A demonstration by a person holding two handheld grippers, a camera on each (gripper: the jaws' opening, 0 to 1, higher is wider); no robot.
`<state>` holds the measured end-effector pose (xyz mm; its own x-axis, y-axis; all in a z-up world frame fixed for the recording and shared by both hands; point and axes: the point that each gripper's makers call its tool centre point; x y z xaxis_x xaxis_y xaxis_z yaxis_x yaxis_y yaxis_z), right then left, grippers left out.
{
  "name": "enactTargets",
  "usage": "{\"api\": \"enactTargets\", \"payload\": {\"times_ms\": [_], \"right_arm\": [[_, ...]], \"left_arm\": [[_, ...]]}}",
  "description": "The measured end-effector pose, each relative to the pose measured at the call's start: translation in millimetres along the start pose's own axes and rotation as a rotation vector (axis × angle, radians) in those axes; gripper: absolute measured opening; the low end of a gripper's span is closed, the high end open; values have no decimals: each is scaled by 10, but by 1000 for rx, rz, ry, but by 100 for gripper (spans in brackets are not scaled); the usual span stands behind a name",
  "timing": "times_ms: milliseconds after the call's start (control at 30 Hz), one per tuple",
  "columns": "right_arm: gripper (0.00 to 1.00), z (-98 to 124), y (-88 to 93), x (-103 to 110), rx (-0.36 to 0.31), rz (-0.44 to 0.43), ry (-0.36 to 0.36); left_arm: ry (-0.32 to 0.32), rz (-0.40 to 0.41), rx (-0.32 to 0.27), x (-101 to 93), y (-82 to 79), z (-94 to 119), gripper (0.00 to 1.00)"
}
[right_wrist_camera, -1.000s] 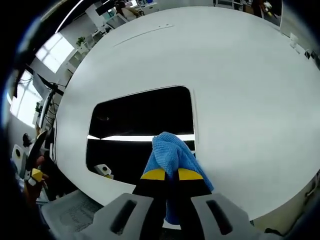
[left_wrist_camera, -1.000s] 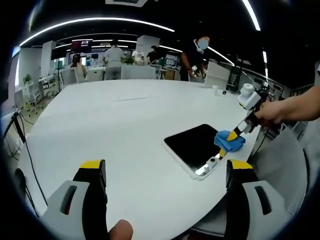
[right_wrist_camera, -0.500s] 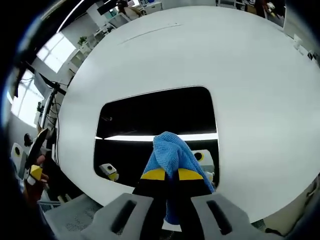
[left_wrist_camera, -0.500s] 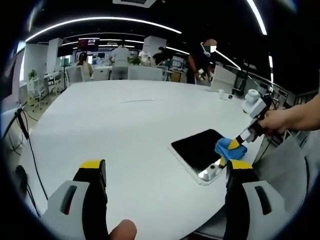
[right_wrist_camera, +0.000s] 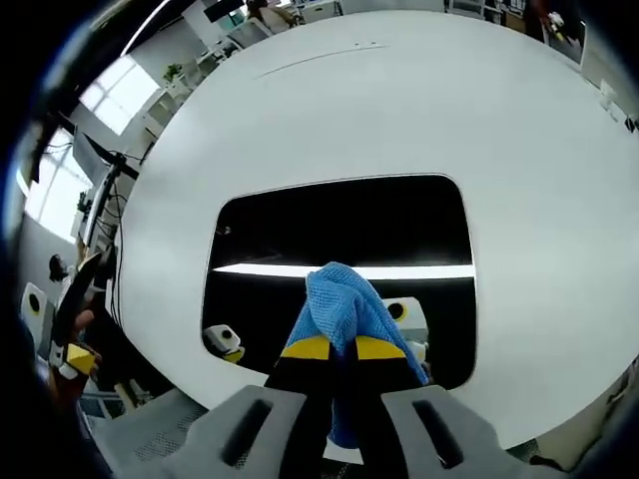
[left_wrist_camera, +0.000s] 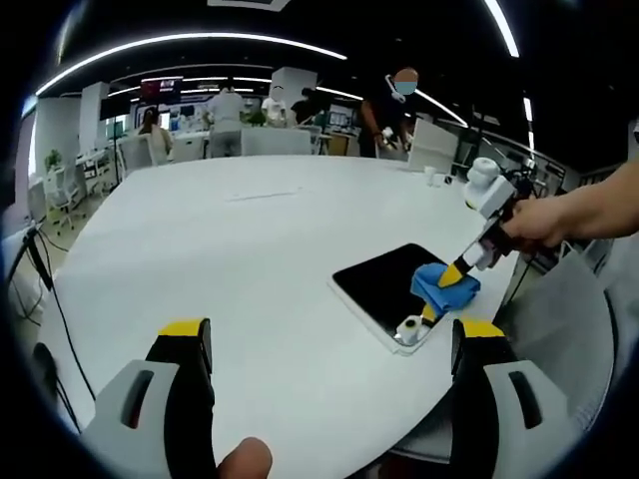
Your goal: Wipe the mirror surface with the cleaning cloth until all visible marks leave the cleaned area.
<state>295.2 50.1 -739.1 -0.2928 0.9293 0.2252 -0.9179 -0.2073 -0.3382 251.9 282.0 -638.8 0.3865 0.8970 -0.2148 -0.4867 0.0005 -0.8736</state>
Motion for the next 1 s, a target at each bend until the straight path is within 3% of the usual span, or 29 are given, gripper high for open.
{"api": "enactTargets", "payload": {"times_ms": [467, 1000], "right_arm": [[0, -98, -15, 429, 19, 95, -47], [1, -197, -51, 729, 37, 143, -91]], "left_arm": [[0, 8, 6, -5, 56, 45, 99], [5, 20, 25, -112, 146, -14, 98]]}}
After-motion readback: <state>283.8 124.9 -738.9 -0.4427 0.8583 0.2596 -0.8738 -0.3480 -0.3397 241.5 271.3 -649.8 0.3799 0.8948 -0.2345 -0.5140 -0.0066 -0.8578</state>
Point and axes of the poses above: the point that each gripper's makers call its tool centre point, and the gripper's own axes: z roughly backward along the fingers, x roughly to its left, y roughly out of its underside, and after that the axes turned 4 degrees about z, right-handed
